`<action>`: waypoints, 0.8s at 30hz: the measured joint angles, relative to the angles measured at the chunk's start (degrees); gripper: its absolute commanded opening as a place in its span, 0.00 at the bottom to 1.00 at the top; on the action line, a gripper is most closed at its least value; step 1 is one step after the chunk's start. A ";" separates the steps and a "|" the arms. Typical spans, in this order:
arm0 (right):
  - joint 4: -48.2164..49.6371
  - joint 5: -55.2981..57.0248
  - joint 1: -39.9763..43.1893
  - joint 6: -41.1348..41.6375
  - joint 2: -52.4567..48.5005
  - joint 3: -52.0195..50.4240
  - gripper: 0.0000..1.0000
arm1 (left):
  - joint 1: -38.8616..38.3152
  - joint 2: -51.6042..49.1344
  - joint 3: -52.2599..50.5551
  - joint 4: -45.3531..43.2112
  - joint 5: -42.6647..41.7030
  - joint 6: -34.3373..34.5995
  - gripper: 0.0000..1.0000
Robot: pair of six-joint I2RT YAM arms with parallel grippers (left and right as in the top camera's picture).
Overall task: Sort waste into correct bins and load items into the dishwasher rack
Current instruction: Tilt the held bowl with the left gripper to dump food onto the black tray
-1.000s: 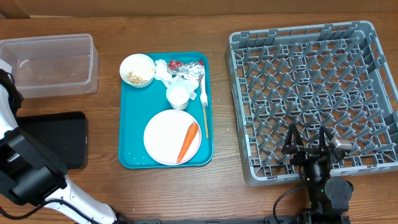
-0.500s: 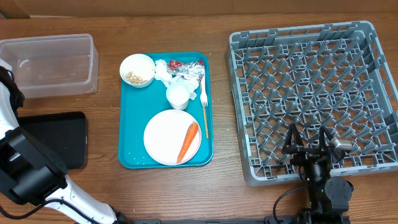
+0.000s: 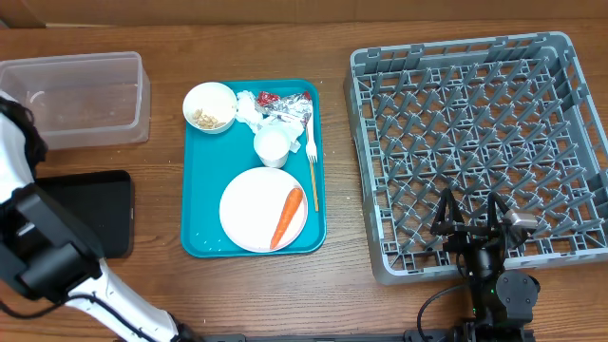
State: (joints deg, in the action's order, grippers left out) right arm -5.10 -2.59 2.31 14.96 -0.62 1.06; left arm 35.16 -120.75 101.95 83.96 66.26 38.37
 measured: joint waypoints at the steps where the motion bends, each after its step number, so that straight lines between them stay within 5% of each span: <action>1: 0.02 0.02 0.02 0.00 0.00 0.00 1.00 | -0.44 -1.22 0.00 0.02 0.09 -0.02 0.04; 24: -0.02 0.00 0.02 0.00 0.00 0.00 1.00 | -3.67 -5.92 -0.02 1.33 7.41 -1.07 0.04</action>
State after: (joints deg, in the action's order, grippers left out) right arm -5.13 -2.59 2.33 14.96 -0.62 1.06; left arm 31.48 -126.67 101.93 85.30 73.67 37.30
